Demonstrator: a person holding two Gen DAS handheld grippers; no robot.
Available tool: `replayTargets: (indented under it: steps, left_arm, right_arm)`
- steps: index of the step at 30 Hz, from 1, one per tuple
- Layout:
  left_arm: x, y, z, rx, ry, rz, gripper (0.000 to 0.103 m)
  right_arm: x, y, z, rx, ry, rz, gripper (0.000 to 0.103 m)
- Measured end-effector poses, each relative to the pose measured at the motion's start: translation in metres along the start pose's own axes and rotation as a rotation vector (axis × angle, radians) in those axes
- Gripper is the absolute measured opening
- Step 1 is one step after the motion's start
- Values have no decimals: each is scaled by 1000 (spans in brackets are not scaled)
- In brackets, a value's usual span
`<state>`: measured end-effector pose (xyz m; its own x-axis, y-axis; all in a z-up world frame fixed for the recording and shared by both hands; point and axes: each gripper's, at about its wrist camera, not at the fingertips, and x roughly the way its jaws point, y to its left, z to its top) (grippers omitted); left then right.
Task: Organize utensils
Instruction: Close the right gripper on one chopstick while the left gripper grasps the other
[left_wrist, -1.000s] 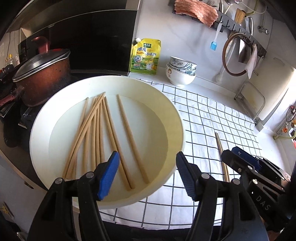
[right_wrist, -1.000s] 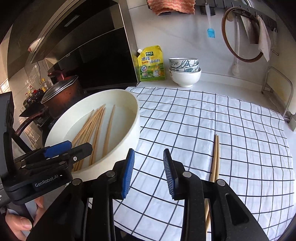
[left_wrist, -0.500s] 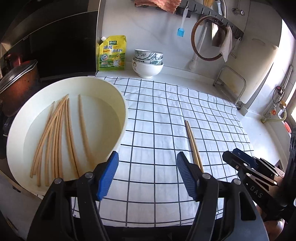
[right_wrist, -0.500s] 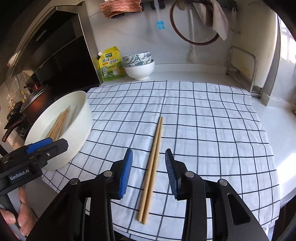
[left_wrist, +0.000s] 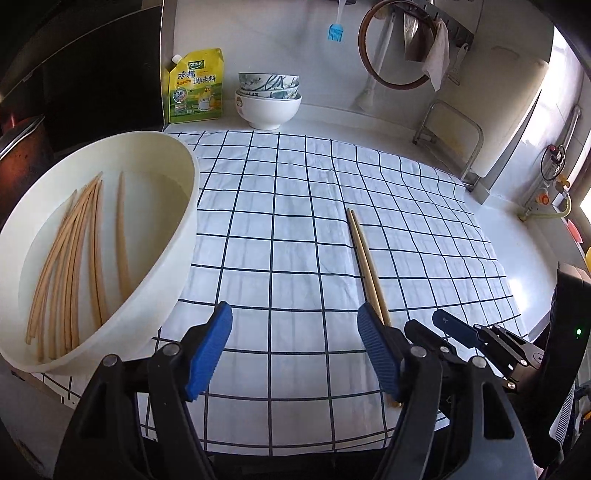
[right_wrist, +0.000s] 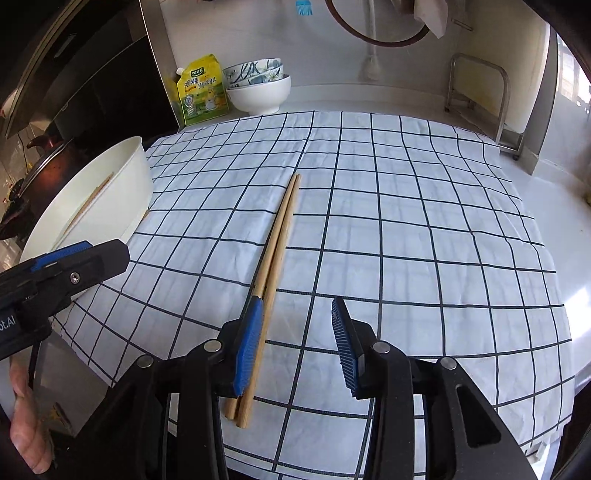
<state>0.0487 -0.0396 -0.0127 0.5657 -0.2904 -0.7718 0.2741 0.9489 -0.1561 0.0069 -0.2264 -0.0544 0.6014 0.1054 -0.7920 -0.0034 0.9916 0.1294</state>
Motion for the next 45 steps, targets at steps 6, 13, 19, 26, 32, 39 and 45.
replayTargets:
  steps: [6,13,19,26,32,39,45]
  left_arm:
    - [5,2,0,-10,9,4,70]
    - [10,3,-1,-14,20,2,71]
    - [10,1,-3,-25,21,-2,74]
    - [18,-11,-7,-17,43,-5,77]
    - [35,-29,-11,14,79,-2,78]
    - [61,-44,-13,52,108,19,80]
    - [74,-50,-10,71,112,38,80]
  right_arm:
    - [12,3,-2,-7,26,-2,37]
    - [19,10,-2,-49,29,-28,37]
    - [20,15,-2,-96,18,-58,19]
    - [19,-1,0,-77,16,-59,6]
    - [9,-34,-5,-15,13,-84,6]
    - [-3,-66,-17,51,8,-105,6]
    - [-6,-69,-17,53,0,-101,16]
